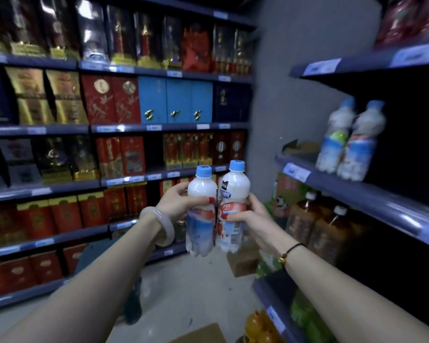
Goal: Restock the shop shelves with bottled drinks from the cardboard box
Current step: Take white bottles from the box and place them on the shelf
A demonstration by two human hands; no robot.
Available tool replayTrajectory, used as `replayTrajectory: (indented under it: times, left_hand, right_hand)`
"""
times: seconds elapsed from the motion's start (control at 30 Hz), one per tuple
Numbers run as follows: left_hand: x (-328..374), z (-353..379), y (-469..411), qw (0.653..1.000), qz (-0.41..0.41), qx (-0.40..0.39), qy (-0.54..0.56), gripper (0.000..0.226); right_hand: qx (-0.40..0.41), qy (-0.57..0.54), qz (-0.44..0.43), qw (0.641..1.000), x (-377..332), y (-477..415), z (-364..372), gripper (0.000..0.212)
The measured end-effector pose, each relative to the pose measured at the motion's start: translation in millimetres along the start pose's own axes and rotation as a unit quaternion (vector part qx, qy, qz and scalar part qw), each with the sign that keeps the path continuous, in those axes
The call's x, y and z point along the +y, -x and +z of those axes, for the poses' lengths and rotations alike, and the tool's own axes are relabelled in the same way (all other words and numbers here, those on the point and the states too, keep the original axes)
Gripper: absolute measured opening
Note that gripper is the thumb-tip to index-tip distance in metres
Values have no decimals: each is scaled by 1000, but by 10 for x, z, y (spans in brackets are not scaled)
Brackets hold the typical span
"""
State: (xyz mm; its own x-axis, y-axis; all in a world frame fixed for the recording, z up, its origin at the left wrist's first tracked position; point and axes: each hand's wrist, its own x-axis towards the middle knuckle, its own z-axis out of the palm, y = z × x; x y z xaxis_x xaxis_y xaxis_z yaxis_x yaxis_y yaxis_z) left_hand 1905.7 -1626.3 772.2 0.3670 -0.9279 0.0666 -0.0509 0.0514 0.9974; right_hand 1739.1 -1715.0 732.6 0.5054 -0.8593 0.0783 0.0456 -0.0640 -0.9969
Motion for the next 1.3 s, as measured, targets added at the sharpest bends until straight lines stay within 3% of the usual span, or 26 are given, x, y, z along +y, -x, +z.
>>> replayTrajectory:
  times: [0.17, 0.3, 0.47, 0.57, 0.67, 0.87, 1.3]
  left_hand:
    - [442, 432, -145, 998, 22, -51, 22, 35]
    - [675, 759, -319, 994, 42, -95, 15, 38]
    - [955, 1270, -502, 985, 74, -150, 29, 36]
    - [1092, 1603, -617, 979, 89, -178, 47, 40]
    - [1190, 1943, -726, 971, 104, -203, 66, 42]
    - [1324, 2627, -885, 953, 136, -257, 81, 41]
    - [1238, 3594, -1132, 934, 126, -320, 93, 55]
  right_hand:
    - [33, 2, -39, 999, -505, 93, -390, 59]
    - [82, 13, -57, 995, -764, 146, -712, 77]
    - [118, 27, -81, 989, -1061, 211, -1205, 67]
    - [150, 32, -91, 984, -1218, 248, -1502, 79]
    - [177, 58, -116, 976, -1360, 317, -1803, 66]
    - [240, 94, -151, 954, -1493, 511, -2359, 48]
    - [368, 91, -135, 915, -1372, 741, -2925, 63]
